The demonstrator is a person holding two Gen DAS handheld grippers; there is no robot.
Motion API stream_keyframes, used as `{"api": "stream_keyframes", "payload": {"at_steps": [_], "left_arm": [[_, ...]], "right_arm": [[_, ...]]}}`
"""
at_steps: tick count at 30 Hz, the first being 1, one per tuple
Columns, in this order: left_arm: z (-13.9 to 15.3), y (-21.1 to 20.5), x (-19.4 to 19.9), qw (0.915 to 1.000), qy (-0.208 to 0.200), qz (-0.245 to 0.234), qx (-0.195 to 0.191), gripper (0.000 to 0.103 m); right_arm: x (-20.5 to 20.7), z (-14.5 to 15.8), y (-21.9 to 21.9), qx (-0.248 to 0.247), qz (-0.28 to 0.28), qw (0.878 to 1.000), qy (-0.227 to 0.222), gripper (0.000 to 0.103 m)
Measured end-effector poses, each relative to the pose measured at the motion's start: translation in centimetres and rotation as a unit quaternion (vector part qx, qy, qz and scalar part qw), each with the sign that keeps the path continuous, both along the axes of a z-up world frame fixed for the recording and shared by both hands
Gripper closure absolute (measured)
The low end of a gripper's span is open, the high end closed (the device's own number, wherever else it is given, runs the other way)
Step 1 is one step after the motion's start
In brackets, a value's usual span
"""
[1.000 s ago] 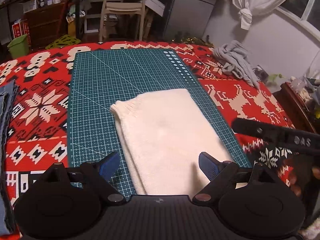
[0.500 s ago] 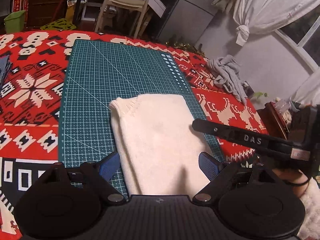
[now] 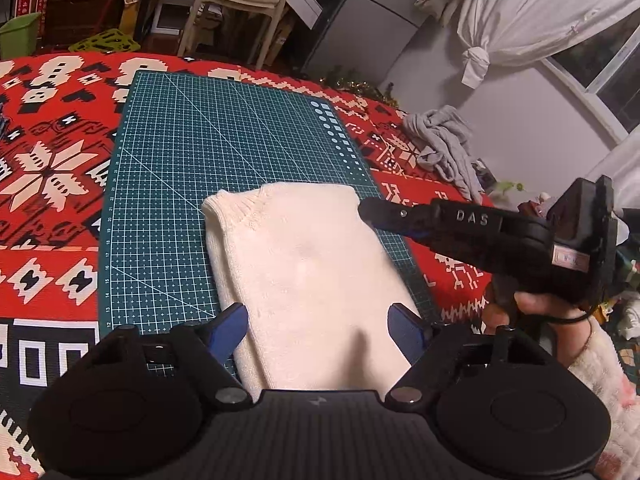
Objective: Fold clothes
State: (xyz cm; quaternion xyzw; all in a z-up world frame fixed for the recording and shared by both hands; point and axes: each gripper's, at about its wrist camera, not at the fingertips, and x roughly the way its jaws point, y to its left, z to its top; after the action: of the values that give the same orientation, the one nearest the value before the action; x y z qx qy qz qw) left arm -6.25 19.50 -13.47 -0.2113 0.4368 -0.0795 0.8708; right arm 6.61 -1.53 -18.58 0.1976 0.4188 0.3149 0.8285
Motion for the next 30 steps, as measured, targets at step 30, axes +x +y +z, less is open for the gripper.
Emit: {"api": "stream_keyframes", "payload": {"at_steps": [30], "left_arm": [[0.2,0.1,-0.6,0.9998,-0.003,0.015,-0.01,0.03]], "right_arm": [[1.1,-1.0,-0.4,0.025,-0.026,0.998,0.044,0.089]]}}
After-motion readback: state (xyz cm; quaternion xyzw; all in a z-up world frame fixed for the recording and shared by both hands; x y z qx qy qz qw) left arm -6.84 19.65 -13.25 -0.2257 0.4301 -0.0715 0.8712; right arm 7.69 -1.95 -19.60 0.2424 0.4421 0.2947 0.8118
